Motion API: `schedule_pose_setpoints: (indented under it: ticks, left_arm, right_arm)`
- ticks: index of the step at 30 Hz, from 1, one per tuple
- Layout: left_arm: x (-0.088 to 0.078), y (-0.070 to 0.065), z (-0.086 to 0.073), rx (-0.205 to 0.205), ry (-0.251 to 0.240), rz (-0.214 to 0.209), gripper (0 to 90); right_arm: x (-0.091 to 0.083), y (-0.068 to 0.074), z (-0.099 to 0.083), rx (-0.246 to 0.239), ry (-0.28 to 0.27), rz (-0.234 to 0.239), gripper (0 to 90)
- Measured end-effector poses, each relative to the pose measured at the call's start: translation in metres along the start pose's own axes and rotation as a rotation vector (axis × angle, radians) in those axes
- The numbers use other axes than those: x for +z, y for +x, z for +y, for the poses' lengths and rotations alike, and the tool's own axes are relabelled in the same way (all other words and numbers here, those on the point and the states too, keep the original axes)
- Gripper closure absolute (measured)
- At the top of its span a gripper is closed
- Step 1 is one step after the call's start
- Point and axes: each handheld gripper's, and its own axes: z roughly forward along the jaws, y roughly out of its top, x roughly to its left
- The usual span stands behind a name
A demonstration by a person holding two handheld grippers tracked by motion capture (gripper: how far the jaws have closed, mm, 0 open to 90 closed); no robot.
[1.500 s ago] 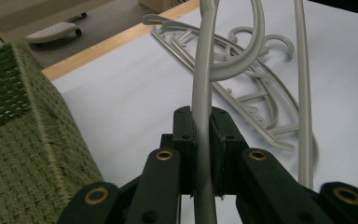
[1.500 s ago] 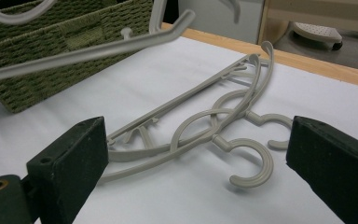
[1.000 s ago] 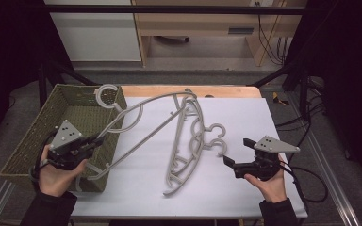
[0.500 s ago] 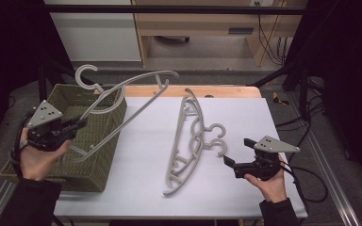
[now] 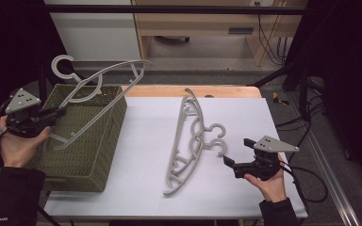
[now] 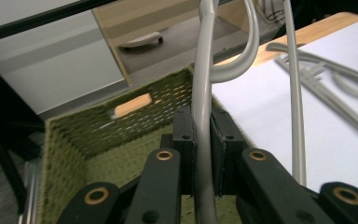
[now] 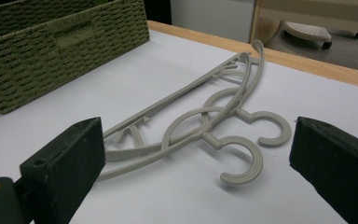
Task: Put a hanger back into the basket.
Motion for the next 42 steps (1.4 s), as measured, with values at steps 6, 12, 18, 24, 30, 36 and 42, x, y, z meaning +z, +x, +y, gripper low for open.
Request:
schedule_pose_setpoints:
  ticks: [6,12,18,24,30,36,42]
  left_arm:
    - [0.001,0.02,-0.015,0.001,0.035,0.034,81.7]
    - [0.001,0.034,-0.032,0.002,0.065,0.051,81.8]
    - [0.003,0.044,-0.047,-0.004,0.091,0.08,81.8]
    - [0.006,0.054,-0.058,-0.009,0.124,0.097,81.7]
    - [0.005,0.063,-0.07,-0.022,0.141,0.111,81.8]
    - [0.001,0.069,-0.077,-0.026,0.142,0.108,81.7]
    - [0.005,0.067,-0.078,-0.028,0.153,0.129,81.6]
  right_arm:
    - [0.001,0.0,0.0,0.007,0.001,0.001,3.5]
    - [0.001,0.0,0.0,0.002,0.008,0.0,3.5]
    - [0.003,0.0,-0.001,0.003,0.014,-0.004,3.5]
    - [0.004,0.0,-0.002,0.004,0.016,-0.004,3.4]
    - [0.003,0.0,-0.002,0.005,0.015,-0.002,3.4]
    - [0.004,-0.001,-0.002,-0.002,0.02,-0.003,3.4]
    - [0.006,0.001,-0.003,0.0,0.033,-0.002,3.4]
